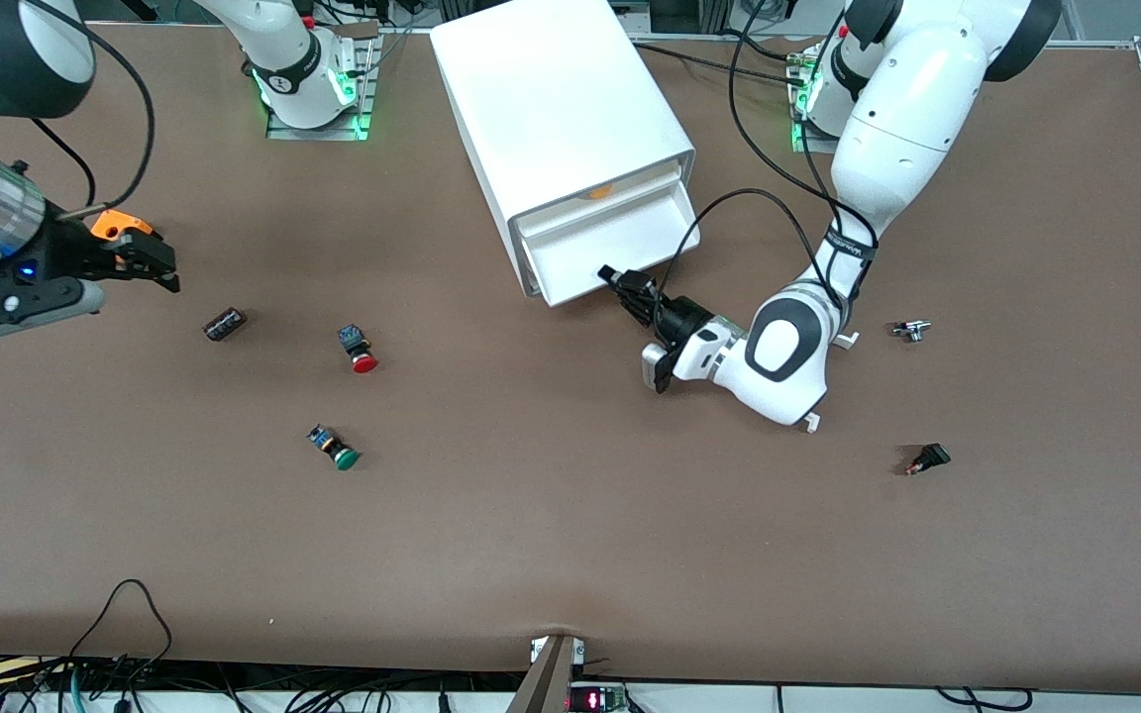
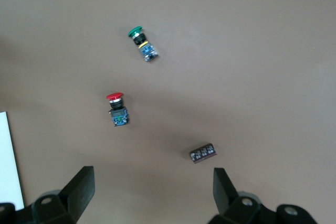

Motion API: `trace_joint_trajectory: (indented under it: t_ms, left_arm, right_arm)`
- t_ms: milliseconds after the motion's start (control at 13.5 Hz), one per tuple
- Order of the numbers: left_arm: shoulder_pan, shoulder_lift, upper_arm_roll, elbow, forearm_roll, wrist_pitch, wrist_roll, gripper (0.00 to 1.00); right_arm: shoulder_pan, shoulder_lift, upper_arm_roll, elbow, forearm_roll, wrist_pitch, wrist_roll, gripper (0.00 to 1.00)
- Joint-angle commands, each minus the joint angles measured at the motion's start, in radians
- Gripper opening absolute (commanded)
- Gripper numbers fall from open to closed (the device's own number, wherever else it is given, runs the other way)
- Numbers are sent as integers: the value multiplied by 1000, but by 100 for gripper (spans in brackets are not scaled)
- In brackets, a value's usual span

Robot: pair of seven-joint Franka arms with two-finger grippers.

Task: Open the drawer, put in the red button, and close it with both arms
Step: 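Pull the drawer open with the left gripper while the right gripper reaches out, then lower the right gripper onto the red button and grasp it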

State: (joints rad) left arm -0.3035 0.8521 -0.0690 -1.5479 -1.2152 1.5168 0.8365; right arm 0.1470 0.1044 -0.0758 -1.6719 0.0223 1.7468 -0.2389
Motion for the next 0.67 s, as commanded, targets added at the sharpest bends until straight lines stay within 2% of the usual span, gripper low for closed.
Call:
trace_joint_trajectory:
  t_ms: [0,296,444,593]
  left_arm:
    - [26,53,-5,95,42,-30,-98,5]
    - [50,108,-3,179,65,-53,-119,4]
    - [49,143,-3,234,66,-55,-119,3]
    - [44,171,-3,288,98,-53,-134,0]
  right_arm:
    - [35,35,-1,26,-12,-15,-7,100]
    - [88,84,1,14,-12,-69,-8,100]
    - [115,84,1,-55,-12,-41,-7,100]
    - [126,78,2,-152,-12,61,-7,100]
